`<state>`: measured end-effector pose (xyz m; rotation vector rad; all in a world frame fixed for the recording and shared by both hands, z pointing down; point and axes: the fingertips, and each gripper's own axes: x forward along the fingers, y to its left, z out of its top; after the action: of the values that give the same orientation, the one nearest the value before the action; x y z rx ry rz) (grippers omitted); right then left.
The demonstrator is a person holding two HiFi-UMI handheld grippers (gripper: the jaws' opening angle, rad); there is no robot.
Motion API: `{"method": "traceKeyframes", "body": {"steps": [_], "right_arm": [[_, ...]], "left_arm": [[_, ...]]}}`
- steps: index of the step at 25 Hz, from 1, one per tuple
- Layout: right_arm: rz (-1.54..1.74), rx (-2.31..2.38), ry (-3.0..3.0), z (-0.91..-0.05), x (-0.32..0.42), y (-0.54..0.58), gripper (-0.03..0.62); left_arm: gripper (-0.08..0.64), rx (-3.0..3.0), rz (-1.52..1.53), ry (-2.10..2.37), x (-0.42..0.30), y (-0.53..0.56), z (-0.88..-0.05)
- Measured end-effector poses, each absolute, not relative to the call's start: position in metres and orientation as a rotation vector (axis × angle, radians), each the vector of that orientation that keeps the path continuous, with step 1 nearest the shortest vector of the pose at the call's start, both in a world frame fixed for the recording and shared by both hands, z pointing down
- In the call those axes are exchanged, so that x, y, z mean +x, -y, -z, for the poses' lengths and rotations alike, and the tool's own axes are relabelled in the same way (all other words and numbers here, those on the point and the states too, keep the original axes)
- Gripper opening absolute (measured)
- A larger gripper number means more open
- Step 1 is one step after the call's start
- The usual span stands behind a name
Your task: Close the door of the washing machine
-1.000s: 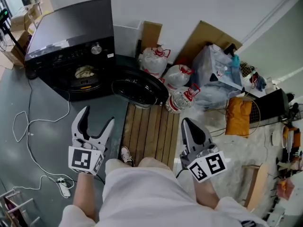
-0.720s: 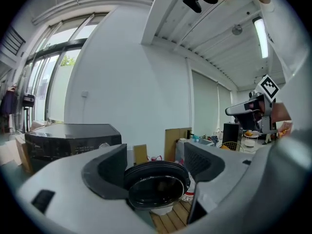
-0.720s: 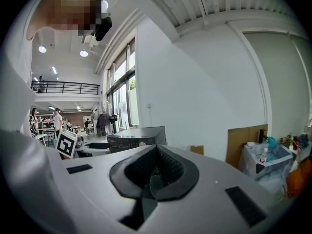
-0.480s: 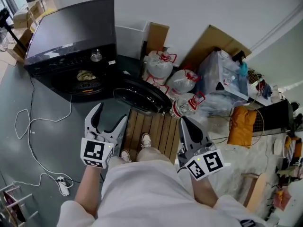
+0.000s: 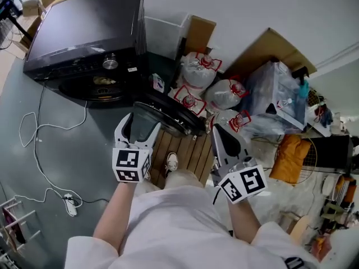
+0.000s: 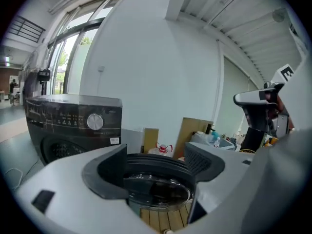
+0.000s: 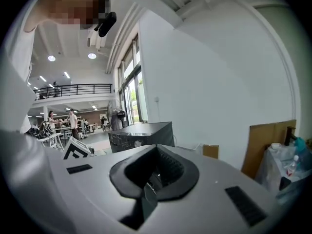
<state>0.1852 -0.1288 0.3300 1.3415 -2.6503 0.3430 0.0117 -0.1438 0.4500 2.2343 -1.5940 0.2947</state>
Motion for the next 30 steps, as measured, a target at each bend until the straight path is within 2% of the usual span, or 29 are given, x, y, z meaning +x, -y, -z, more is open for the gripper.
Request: {"method": "traceKeyframes", "body": {"steps": [10,16,24,30], "right_arm": [[-0.436,1.247,2.613,-0.375,0.207,0.168,-0.002],[-0.452,1.245,2.607,-0.382,0.229,0.177,-0.002],[-0.465,1.208,2.630,-0.384,0.236,0.181,-0.002],[-0.449,1.193,2.641,-0.380,0.235,0.182,-0.002]], "left_arm": [[0.365,1.942,-0.338,1.608,0.048,0.213,-0.541],[0.391,1.755,-0.341,1.674,0.055,0.238,-0.565],[0.393,1.491,-0.260,1.689,0.055,0.249,-0.580],[0.397,1.408,-0.308,1.631,0.068,0.254,-0.600]]}}
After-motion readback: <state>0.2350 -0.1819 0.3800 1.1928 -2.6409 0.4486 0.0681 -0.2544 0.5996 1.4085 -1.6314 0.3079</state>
